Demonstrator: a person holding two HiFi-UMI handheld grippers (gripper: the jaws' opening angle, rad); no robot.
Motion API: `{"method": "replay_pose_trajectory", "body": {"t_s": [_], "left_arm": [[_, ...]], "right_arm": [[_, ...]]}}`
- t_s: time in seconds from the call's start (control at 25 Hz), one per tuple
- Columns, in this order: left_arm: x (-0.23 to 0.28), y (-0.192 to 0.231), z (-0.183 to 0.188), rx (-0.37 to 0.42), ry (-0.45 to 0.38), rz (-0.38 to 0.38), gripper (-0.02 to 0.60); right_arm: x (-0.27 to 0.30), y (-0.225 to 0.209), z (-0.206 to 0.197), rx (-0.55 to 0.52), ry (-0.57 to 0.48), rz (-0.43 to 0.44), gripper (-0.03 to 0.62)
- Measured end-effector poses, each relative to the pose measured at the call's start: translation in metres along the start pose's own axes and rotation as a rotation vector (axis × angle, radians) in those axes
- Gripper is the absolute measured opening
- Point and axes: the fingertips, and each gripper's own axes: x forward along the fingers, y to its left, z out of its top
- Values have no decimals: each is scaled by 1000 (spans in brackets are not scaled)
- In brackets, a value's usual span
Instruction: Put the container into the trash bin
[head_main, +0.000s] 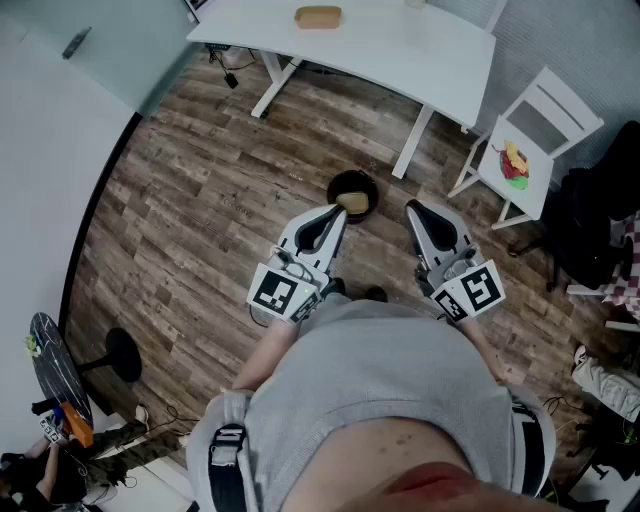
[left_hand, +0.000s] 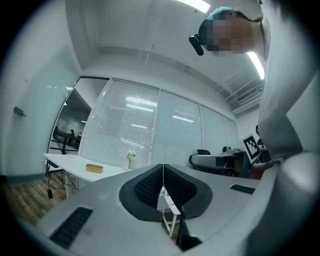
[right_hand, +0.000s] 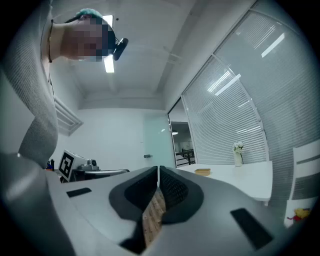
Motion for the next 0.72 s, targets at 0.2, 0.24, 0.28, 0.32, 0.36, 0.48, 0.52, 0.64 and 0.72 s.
{"method": "replay_pose_trajectory", "body": {"t_s": [0.2,0.24,0.28,0.32,0.36,0.48,0.52,0.64,0.72], "left_arm": [[0,2,-2,-3,4,2,11],[-1,3,-3,-8,4,5,11],[-2,4,-3,-13,4,7,11],[-2,4,-4,-17,5,8,11],[-3,5,-4,-19,4,9,11],[-4,6,-3,-19,2,8,11],[-5,6,-2,-17,1,8,11],[-7,7,-1,-18,-3,10,11],[-9,10,-1,-22,-4,11,11]], "right_arm": [[2,0,0,-3,-1,4,74],[1,0,-1,-4,1,5,74],[1,0,-2,-3,3,4,74],[1,0,-3,-3,5,3,74],[2,1,-4,-2,6,2,74],[3,2,-5,-1,9,-1,74],[4,3,-5,-2,11,-1,74],[5,3,-7,-4,17,-4,74],[7,4,-8,-2,20,-9,74]]}}
